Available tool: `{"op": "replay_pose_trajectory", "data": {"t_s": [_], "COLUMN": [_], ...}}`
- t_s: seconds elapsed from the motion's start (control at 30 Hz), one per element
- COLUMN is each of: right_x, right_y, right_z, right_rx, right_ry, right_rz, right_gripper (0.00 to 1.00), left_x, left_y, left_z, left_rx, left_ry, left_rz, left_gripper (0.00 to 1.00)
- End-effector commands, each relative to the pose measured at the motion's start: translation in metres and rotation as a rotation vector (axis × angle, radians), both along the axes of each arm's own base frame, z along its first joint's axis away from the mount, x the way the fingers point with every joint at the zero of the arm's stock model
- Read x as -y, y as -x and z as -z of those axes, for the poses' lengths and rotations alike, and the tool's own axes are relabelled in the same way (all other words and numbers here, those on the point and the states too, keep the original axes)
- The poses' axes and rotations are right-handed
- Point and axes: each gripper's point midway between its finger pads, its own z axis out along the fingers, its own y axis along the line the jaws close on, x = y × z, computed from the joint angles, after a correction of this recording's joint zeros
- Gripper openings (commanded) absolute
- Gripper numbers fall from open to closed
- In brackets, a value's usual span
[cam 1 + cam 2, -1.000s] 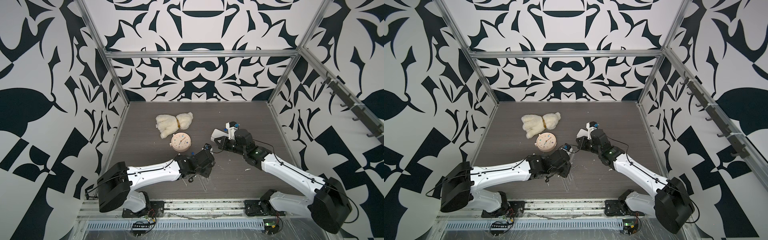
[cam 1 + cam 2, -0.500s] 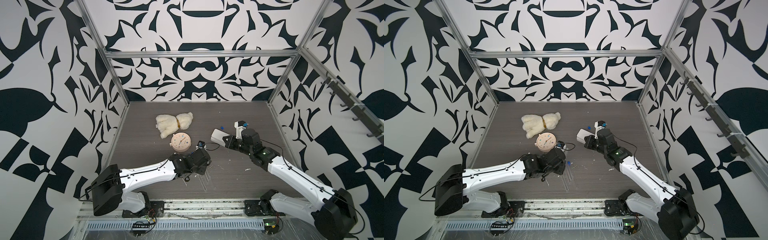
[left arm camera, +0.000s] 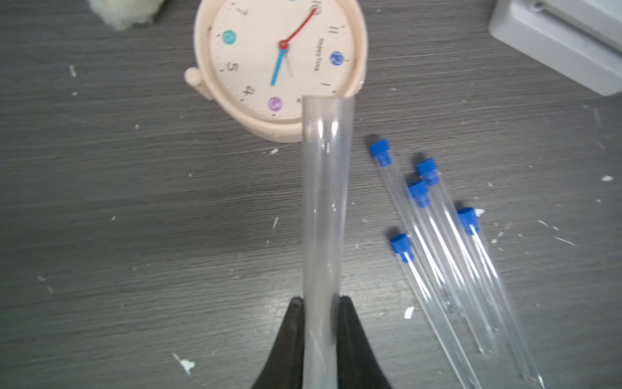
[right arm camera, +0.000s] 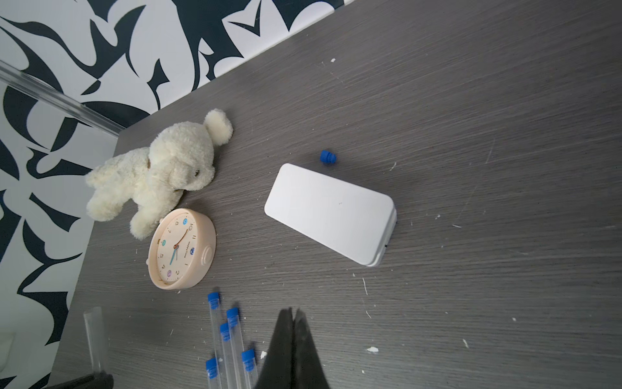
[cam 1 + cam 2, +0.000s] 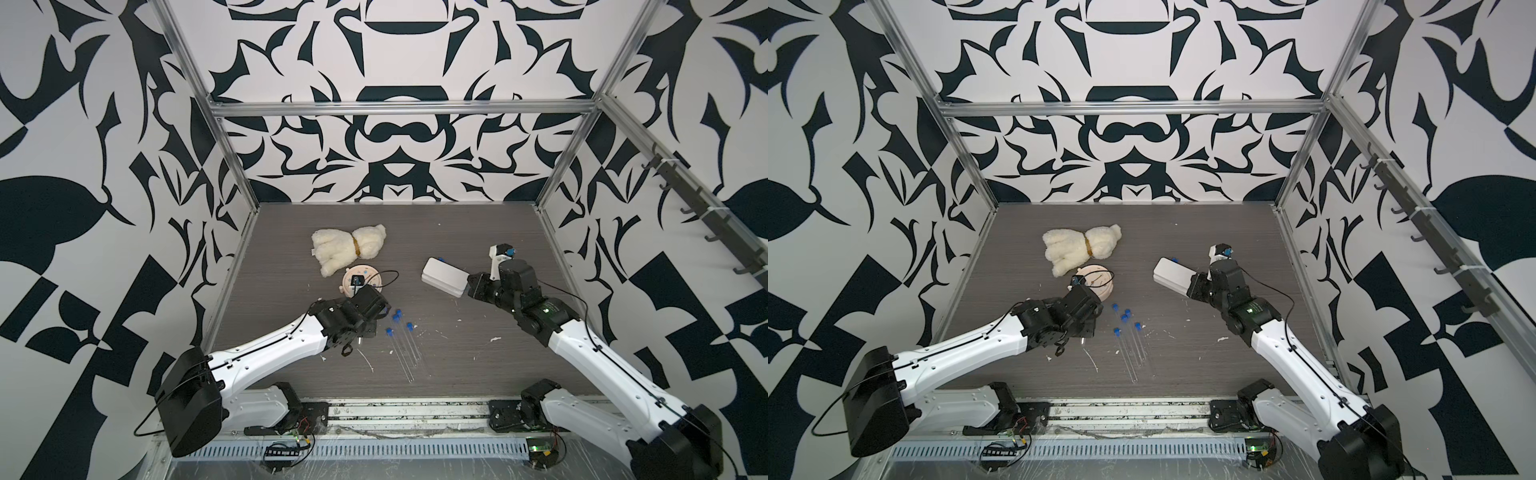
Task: Remove stoppers from test tubes
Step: Place the test tube at the center of the board.
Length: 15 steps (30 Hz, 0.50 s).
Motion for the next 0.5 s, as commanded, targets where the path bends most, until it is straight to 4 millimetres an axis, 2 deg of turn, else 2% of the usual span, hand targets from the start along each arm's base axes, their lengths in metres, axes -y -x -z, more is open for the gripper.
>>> {"op": "replay_pose_trajectory", "data": {"t_s": [0.0,0.1,0.33,0.47], "right_x": [0.002,0.002,0.002,0.003], "right_y": [0.004,0.006,0.009,0.011], "right_z": [0.005,0.010,0.014,0.019], "right_rx": [-0.008,-0.016,-0.014,-0.030], "right_ry": [-0.013,-0.031,-0.055,-0.051], "right_rz": [-0.013,-0.016,-0.032,-0.030], "right_gripper": [0.06,0.11,0.37,0.43], "left_x": [-0.025,-0.033,-0.043,-0.045], "left_y": [0.011,0.013,0.015,0.016], "left_z": [0.014,0.021,0.035,0.042], "left_rx": [-0.070,-0.104,-0.173,-0.201], "left_ry": [-0.057,-0.065,-0.071,-0.071], "left_rz": [-0.057,-0.087,-0.131,-0.142], "left_gripper": [0.02,0.02,0.03,0.03]}}
